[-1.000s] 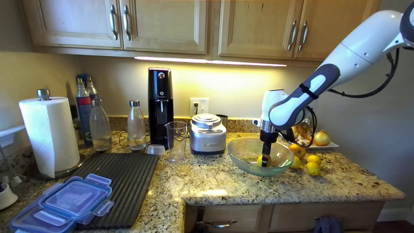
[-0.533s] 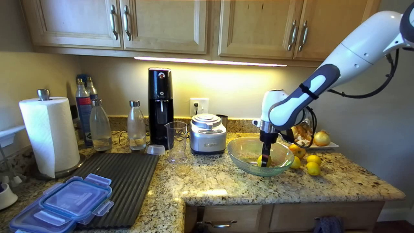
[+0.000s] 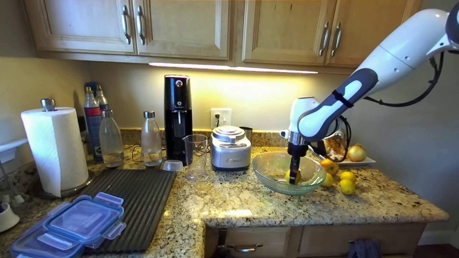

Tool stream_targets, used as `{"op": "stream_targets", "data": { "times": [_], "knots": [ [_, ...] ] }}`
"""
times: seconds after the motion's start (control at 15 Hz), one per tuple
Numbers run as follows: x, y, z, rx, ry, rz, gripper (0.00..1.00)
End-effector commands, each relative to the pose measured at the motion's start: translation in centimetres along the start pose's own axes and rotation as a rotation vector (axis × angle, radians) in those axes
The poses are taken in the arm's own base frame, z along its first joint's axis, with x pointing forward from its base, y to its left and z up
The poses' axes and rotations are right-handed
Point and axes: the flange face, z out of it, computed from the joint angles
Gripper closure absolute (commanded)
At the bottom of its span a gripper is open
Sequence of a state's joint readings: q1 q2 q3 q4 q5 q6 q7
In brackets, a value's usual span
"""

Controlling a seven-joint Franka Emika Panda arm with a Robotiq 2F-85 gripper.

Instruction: Remove the lemons from the bowl

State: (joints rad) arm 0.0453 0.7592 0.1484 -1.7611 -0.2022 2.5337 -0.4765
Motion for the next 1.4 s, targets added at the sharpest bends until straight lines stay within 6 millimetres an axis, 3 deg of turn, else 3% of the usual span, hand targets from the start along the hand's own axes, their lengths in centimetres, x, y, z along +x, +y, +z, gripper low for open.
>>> {"op": "stream_targets", "data": {
  "times": [0.0, 0.33, 0.6, 0.73, 1.07, 1.33],
  "knots": [
    [-1.4, -0.7, -4.2, -0.029, -0.041, 0.047, 0.58],
    [-2.6, -1.0, -10.9, -0.063, -0.012, 0.179, 0.58],
    [-5.3, 0.1, -15.7, -0.112, 0.007, 0.334, 0.58],
    [-7.1, 1.2, -17.0, -0.136, 0.009, 0.421, 0.58],
    [-13.1, 4.9, -16.7, -0.174, -0.02, 0.673, 0.58],
    [-18.0, 7.4, -13.6, -0.188, -0.071, 0.886, 0.58]
  ]
}}
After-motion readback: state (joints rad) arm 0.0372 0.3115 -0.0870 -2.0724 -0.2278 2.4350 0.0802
